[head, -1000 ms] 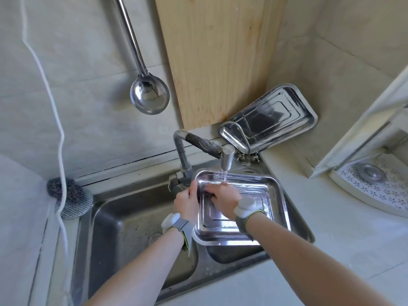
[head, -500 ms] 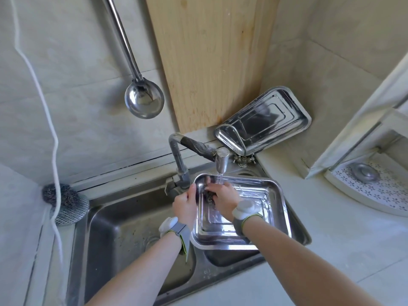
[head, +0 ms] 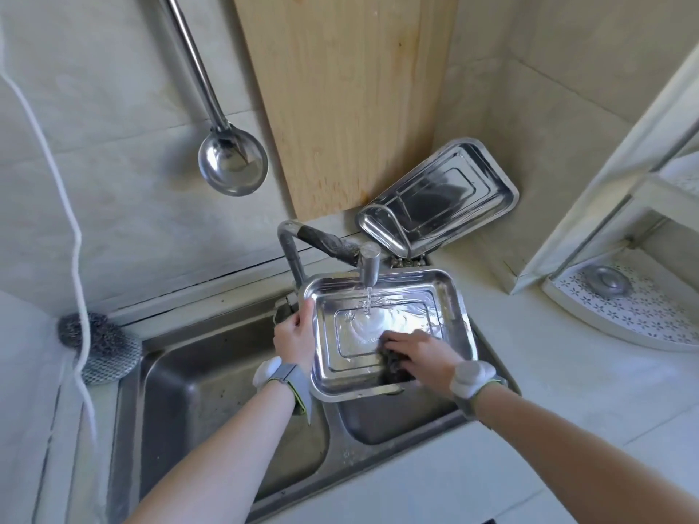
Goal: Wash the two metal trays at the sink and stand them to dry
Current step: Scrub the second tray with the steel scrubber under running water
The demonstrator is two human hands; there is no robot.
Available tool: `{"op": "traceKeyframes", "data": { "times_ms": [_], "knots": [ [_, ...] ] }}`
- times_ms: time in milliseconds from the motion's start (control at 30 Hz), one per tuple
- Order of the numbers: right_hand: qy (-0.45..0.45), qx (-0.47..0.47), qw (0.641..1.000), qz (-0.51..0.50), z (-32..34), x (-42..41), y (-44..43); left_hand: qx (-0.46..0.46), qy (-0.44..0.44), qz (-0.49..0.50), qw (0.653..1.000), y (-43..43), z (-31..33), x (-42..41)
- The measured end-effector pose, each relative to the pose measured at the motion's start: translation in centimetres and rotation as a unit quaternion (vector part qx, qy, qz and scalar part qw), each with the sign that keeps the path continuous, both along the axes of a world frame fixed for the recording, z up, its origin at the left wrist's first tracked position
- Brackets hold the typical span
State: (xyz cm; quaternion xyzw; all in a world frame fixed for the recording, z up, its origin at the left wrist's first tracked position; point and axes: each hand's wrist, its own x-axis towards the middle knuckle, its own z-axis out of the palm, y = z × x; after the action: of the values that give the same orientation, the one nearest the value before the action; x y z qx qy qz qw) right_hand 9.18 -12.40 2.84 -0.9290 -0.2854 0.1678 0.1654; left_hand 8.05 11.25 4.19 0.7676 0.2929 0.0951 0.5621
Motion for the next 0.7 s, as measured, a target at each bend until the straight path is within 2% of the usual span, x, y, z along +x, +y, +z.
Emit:
{"op": "traceKeyframes", "data": {
  "times_ms": [100, 167, 233, 267, 333, 367, 433, 600, 700],
  "knots": [
    [-0.017, -0.039, 0.977, -0.207, -0.3, 2.6, -2.8, -0.008, 0.008, -0.009, 1.0, 0.7, 0.1, -0.3],
    [-0.023, -0.005, 0.962, -0.271, 0.5, 3.4, -0.2, -0.008, 0.017, -0.02, 1.0, 0.0, 0.1, -0.4],
    [-0.011, 0.065, 0.974, -0.218, 1.7, 2.7, 4.6, -0.015, 0.014, -0.017, 1.0, -0.8, 0.1, -0.5],
    [-0.012, 0.094, 0.985, -0.143, 1.8, 1.7, 6.8, -0.014, 0.011, -0.015, 1.0, -1.1, 0.3, -0.4],
    [-0.006, 0.084, 0.996, 0.026, 1.5, -1.0, 9.1, -0.014, 0.008, -0.007, 1.0, -1.2, 0.6, -0.1],
    [-0.013, 0.076, 0.995, 0.07, 1.2, -1.9, 8.6, -0.02, 0.007, -0.006, 1.0, -1.1, 0.8, 0.1],
    [-0.031, 0.077, 0.994, 0.067, 0.8, -2.2, 6.0, -0.028, 0.002, -0.003, 1.0, -0.7, 1.2, 0.0],
    [-0.114, 0.047, 0.989, -0.086, 1.0, -0.3, 4.2, -0.023, -0.011, -0.024, 0.999, -1.1, 0.4, -0.3],
    [-0.172, 0.066, 0.982, -0.038, 1.9, 0.0, 7.2, -0.02, -0.022, -0.024, 0.999, -1.5, 0.3, -0.8]
  ]
}}
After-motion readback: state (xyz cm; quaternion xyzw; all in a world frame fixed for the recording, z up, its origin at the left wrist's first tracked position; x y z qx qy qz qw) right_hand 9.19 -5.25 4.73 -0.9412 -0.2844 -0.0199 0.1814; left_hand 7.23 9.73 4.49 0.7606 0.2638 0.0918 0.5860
